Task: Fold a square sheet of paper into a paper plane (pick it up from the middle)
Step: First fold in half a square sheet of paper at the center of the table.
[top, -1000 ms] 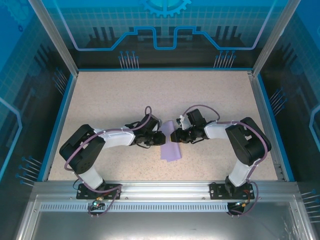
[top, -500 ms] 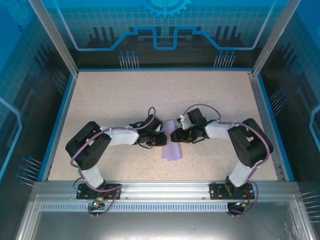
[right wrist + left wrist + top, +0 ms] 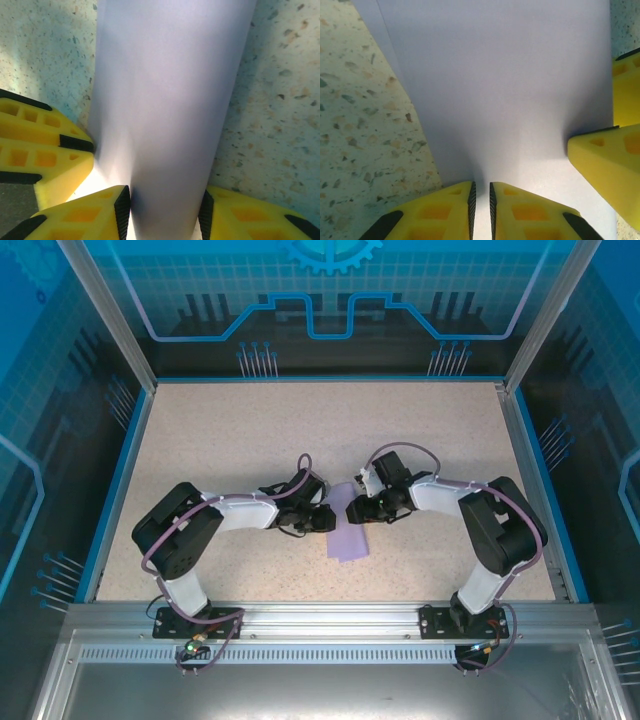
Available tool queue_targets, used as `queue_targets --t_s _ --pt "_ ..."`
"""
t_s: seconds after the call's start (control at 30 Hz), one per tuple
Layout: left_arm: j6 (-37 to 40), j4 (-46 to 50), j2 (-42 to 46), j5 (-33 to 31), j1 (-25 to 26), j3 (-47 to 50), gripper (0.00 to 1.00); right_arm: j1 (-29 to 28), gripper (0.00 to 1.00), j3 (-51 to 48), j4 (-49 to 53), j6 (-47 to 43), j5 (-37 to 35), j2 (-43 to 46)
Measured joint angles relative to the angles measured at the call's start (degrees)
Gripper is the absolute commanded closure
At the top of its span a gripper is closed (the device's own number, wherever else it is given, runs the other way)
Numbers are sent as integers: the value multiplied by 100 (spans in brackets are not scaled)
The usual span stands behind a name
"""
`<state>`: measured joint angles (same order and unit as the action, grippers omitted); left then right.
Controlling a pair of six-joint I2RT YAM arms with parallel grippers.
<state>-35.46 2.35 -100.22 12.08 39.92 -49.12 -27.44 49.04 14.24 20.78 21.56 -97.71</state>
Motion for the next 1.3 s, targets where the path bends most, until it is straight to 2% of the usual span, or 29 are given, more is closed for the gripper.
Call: queue_targets --t_s 0.17,0.67,1.3 --pt "31 177 42 20 0 -96 79 -4 55 179 317 -205 -173 0" --pt "308 863 358 -96 -9 -675 75 -96 60 481 977 -798 -638 0" --pt "409 1235 754 -354 -352 -691 75 -356 64 826 1394 -1432 -826 -87"
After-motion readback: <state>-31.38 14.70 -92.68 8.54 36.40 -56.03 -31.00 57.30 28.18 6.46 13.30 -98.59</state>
